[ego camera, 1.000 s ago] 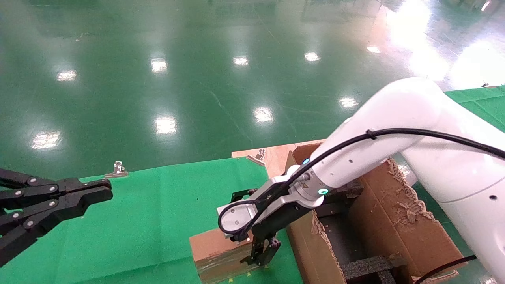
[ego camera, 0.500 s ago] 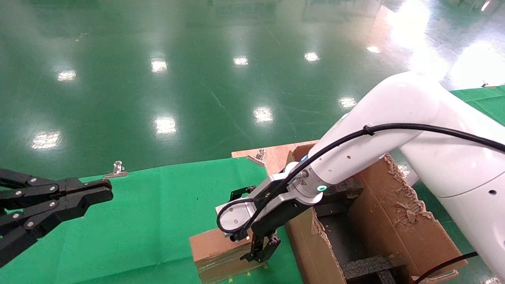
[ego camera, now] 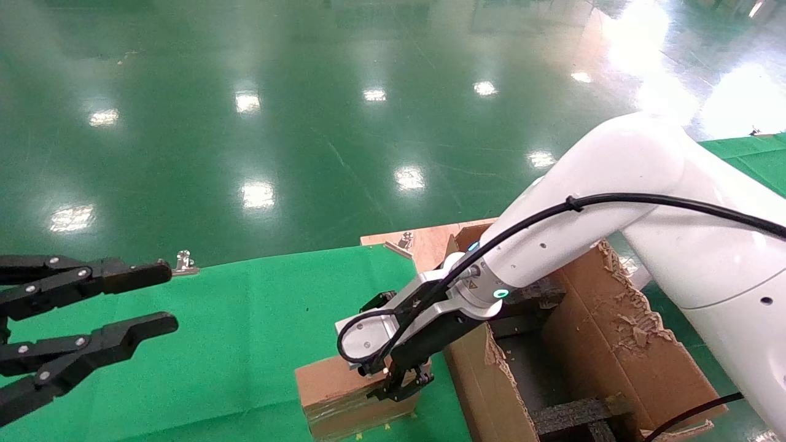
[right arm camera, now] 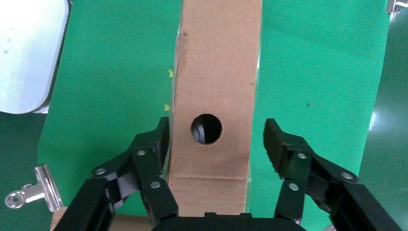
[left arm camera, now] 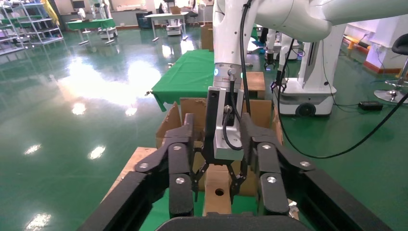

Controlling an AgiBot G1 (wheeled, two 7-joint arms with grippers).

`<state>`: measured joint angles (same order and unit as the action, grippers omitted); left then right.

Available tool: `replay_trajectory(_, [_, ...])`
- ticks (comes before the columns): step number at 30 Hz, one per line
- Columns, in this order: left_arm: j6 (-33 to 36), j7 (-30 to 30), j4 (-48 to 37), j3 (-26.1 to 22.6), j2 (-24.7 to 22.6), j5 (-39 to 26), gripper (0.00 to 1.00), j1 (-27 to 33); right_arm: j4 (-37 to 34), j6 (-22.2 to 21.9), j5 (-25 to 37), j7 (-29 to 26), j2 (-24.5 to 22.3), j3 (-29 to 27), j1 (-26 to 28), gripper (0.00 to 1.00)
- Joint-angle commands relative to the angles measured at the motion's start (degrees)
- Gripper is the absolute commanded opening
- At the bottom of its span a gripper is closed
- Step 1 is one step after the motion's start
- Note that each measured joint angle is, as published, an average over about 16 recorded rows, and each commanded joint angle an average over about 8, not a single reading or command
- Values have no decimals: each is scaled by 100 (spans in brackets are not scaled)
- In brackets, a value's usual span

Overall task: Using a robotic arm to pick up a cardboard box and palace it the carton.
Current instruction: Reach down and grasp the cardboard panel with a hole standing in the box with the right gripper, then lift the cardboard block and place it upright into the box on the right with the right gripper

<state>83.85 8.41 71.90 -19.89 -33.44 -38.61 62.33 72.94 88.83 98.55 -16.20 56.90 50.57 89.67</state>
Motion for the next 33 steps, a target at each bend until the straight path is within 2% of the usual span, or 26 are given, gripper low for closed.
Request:
replay_trajectory(1, [0, 0, 0, 0, 0, 0, 100, 0, 0, -1, 0, 1, -1, -2, -3, 0])
replay_trajectory(12, [0, 0, 0, 0, 0, -1, 100, 0, -5, -6, -21, 20, -5, -10, -2, 0])
replay_trajectory(17, [0, 0, 0, 0, 0, 0, 100, 0, -105, 64, -198, 169, -35, -54, 199, 0])
replay_trajectory(25, [0, 0, -1, -1, 0, 0, 100, 0, -687, 243, -947, 834, -191, 109, 1362, 0])
replay_trajectory(33, [0, -1, -1, -1, 0, 0, 100, 1, -1263, 285, -2032, 1351, -470, 854, 2729, 0])
